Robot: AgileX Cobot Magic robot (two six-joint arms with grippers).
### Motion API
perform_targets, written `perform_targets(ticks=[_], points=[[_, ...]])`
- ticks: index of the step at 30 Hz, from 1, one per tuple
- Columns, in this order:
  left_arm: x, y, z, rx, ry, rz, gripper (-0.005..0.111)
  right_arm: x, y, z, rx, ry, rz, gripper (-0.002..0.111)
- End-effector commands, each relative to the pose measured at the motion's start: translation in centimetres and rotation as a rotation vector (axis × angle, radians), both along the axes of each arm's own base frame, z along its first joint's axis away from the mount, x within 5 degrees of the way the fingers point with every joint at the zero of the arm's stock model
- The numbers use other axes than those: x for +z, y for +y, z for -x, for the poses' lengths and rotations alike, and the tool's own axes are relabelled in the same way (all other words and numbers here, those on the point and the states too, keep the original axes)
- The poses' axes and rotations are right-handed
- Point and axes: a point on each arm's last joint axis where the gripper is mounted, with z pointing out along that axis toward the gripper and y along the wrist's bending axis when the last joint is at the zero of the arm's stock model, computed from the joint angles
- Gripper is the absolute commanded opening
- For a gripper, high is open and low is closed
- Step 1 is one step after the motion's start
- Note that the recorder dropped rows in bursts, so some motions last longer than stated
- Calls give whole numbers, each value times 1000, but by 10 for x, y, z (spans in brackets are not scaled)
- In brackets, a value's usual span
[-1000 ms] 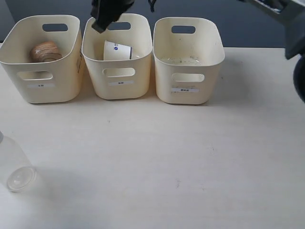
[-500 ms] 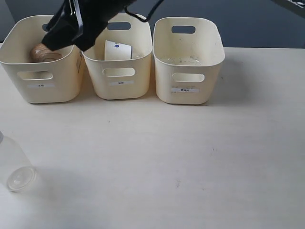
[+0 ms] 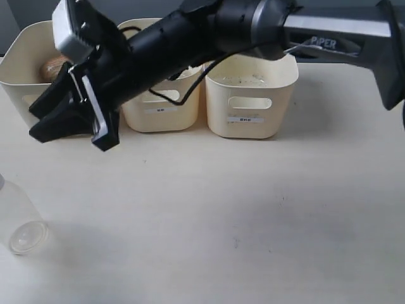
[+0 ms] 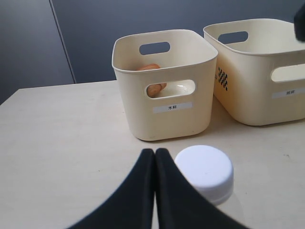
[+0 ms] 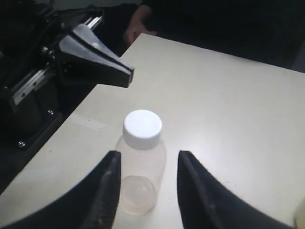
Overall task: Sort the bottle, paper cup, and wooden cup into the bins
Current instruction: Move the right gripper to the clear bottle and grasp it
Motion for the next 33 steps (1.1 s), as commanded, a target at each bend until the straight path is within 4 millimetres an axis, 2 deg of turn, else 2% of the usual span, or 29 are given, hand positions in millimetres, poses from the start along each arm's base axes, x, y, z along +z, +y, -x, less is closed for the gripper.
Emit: perform_targets(ticks=[1, 7, 13, 15, 18, 20, 28, 33], points=[[2, 0, 0, -3, -13, 5, 0, -24, 17, 10, -36, -7, -25, 38], [2, 0, 0, -3, -13, 5, 0, -33, 38, 15, -175, -111, -72, 38], [2, 0, 0, -3, -13, 5, 0, -33, 45, 28, -125, -93, -106, 38], [2, 0, 0, -3, -13, 5, 0, -32, 44, 30, -98, -76, -111, 45], [2, 0, 0, -3, -13, 5, 0, -31, 43, 32, -82, -24, -102, 66], [2, 0, 0, -3, -13, 5, 0, -31, 43, 32, -88, -8, -95, 74], [2, 0, 0, -3, -13, 5, 0, -64, 46, 34, -50, 73, -53, 72], [2, 0, 0, -3, -13, 5, 0, -69, 49, 34, -40, 110, -120, 72]])
